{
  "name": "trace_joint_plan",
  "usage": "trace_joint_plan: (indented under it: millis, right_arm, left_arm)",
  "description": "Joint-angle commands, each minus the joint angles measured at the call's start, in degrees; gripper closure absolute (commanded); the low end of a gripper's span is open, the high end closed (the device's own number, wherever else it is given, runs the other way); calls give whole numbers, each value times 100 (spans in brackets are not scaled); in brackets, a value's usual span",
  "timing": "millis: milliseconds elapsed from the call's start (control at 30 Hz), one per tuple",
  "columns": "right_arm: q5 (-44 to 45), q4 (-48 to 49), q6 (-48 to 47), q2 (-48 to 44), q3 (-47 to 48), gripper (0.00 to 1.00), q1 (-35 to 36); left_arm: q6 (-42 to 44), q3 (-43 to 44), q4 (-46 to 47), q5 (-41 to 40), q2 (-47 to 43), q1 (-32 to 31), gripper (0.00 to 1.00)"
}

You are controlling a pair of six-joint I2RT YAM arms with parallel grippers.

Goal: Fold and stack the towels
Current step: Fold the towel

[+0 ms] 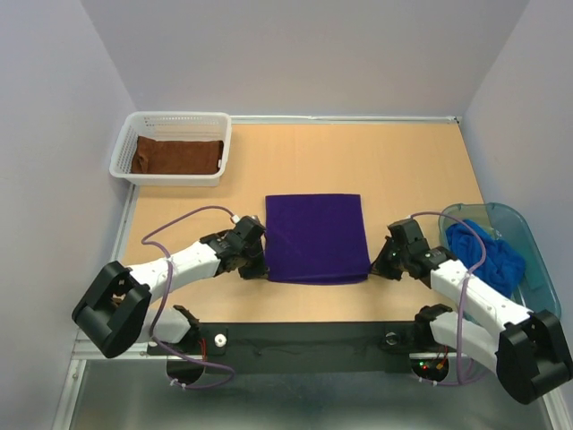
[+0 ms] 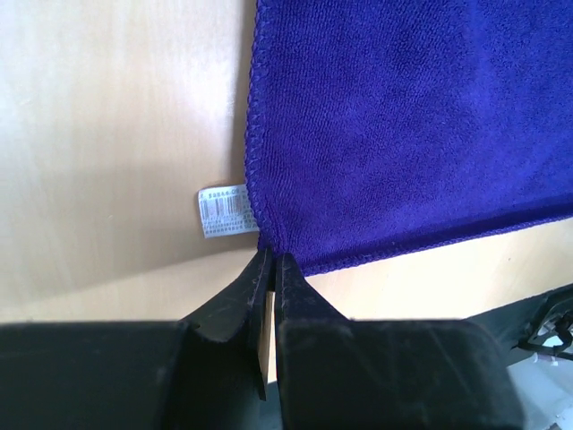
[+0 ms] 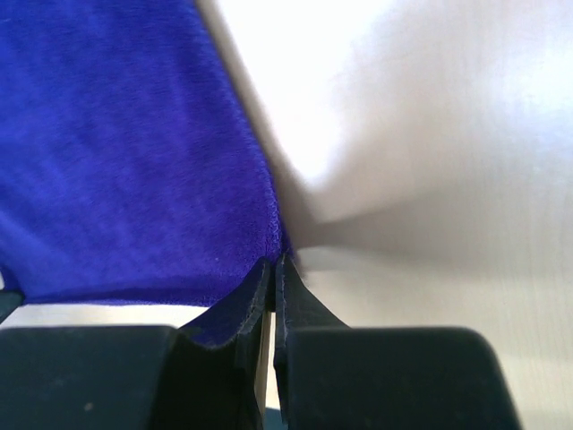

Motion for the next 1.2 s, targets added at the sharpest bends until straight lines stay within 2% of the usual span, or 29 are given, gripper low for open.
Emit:
trace_joint_plan:
  millis: [0, 333, 467, 700, 767, 800, 833, 900, 933, 1000, 1033, 1100, 1167]
  right_arm:
    - [-318, 22, -92, -265, 185, 93, -25]
    - [-1029, -356, -346, -477, 344, 92, -25]
    - [-1926, -392, -847, -3, 178, 85, -25]
    - [-1839, -426, -830, 262, -34, 82, -16]
    - [-1891, -435, -830, 332, -43, 78, -16]
    - [-1909, -488, -847, 341, -25, 73, -16]
    - [-1918, -506, -900, 323, 27, 63, -16]
    - [-1874, -584, -944, 175, 185, 51, -16]
    - [-1787, -602, -953, 104, 256, 48, -16]
    - [-1646, -690, -979, -19, 457, 43, -16]
    - [-1524, -725, -1093, -63, 571, 43, -16]
    - [-1049, -830, -1234, 15, 1002, 42, -16]
    - [-653, -840, -1453, 252, 1389, 43, -16]
  left_arm:
    - [-4, 195, -543, -334, -329, 3, 100]
    - [14, 178, -640, -387, -268, 3, 100]
    - [-22, 20, -491, -413, -110, 3, 100]
    - [-4, -25, -508, -457, 66, 3, 100]
    - [-4, -33, -552, -492, 40, 3, 95]
    - [-4, -25, -561, -510, 40, 3, 91]
    - [-4, -25, -587, -536, 14, 3, 78]
    - [5, 28, -675, -632, -74, 3, 63]
    - [5, 54, -728, -737, -109, 3, 49]
    - [49, 168, -912, -870, -276, 3, 36]
    - [75, 212, -982, -923, -346, 3, 22]
    - [163, 379, -1228, -1090, -583, 3, 15]
    - [259, 634, -1492, -1248, -751, 3, 13]
